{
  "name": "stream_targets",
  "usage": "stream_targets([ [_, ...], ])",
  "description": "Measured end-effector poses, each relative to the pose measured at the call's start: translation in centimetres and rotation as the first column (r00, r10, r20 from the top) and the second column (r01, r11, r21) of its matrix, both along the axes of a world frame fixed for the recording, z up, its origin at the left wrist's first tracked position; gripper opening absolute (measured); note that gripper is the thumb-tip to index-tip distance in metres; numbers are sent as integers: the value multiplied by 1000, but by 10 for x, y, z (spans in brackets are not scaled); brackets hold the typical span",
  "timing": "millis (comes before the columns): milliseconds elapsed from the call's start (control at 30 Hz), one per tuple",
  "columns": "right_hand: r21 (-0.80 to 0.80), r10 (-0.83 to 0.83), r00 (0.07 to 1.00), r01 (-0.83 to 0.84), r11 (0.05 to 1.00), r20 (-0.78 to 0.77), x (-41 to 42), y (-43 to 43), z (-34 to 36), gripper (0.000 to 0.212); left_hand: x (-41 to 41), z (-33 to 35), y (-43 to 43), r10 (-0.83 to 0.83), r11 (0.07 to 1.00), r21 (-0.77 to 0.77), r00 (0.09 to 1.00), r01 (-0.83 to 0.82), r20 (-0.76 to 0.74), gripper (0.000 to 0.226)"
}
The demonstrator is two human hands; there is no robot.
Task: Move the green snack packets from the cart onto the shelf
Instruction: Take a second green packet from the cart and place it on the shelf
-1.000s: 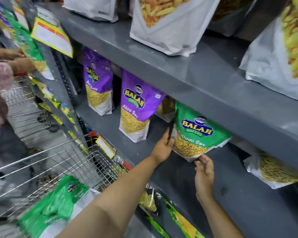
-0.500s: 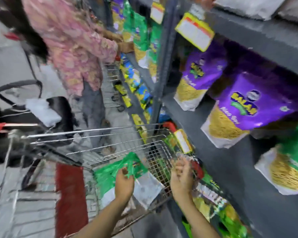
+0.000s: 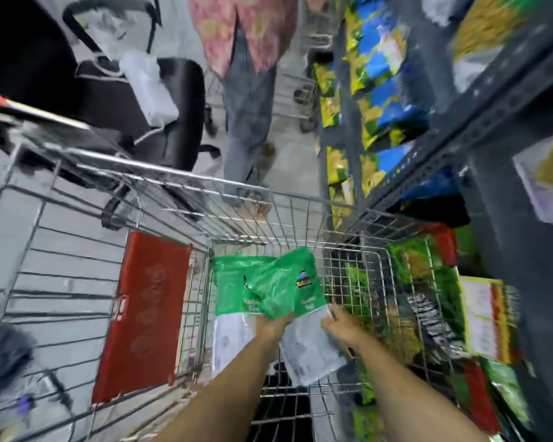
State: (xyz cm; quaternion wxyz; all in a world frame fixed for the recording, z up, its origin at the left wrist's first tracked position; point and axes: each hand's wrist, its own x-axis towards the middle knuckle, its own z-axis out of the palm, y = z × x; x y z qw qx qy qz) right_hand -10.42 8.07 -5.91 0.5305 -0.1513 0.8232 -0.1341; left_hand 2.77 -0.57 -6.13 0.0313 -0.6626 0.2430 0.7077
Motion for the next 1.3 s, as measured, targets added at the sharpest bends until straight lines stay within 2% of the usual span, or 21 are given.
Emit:
stream_targets([
  [100,39,-102,995,103,994,-20,1,-4,-24,43,-9,-5,0,25,998,-56,997,-22,67,53],
  [200,54,-166,985,168,984,-46,3,-5,-34,50,-10,-1,2,-19,997,-77,991,30,131,62],
  [333,47,-246,968,244,969,50,5,-1,-30,34,-7,-4,1,-26,999,-28,996,29,83,74],
  [400,18,-266,963,265,964,44,7,4,-23,30,-1,-15,0,-72,995,-61,991,79,110,96],
  [433,-8,-287,957,288,958,38,9,6,-17,29,0,-13,-2,-117,989,-81,986,127,116,102],
  [500,-87,-333,942,336,938,45,14,7,1,27,4,-20,-4,-112,983,-140,991,121,69,103],
  [567,-200,-360,933,355,913,12,21,7,21,26,2,22,-10,-69,973,-221,998,66,-5,94],
  [600,-258,-383,924,370,892,3,24,8,34,27,3,37,-12,-57,962,-269,997,43,-45,81],
  [667,-373,-432,902,398,838,-8,30,12,65,34,5,74,-16,-93,927,-372,987,39,-128,35],
  [767,-523,-494,868,393,756,-62,35,22,105,29,5,120,-24,-207,856,-511,957,77,-202,26],
  [800,-571,-524,848,391,722,-82,38,26,122,26,5,133,-26,-256,829,-549,943,100,-214,35],
  [833,-628,-567,818,390,673,-101,42,32,140,26,5,148,-26,-305,801,-588,922,112,-240,44],
  [933,-761,-692,712,384,523,-116,58,56,196,28,6,208,-17,-484,631,-763,839,137,-250,16],
  [967,-804,-734,669,370,466,-118,65,67,214,29,5,234,-9,-546,569,-811,799,133,-252,17],
  [1033,-867,-813,573,347,357,-105,81,94,245,30,3,275,9,-668,458,-885,690,85,-280,25],
  [1133,-917,-917,395,341,207,-60,105,145,279,28,-4,313,53,-805,350,-937,519,23,-288,23],
  [1233,-933,-983,182,349,88,-25,130,206,292,32,-13,334,113,-896,324,-945,310,-36,-319,28],
  [1300,-932,-997,62,356,59,-40,149,248,295,32,-16,343,157,-930,311,-949,188,-54,-316,32],
])
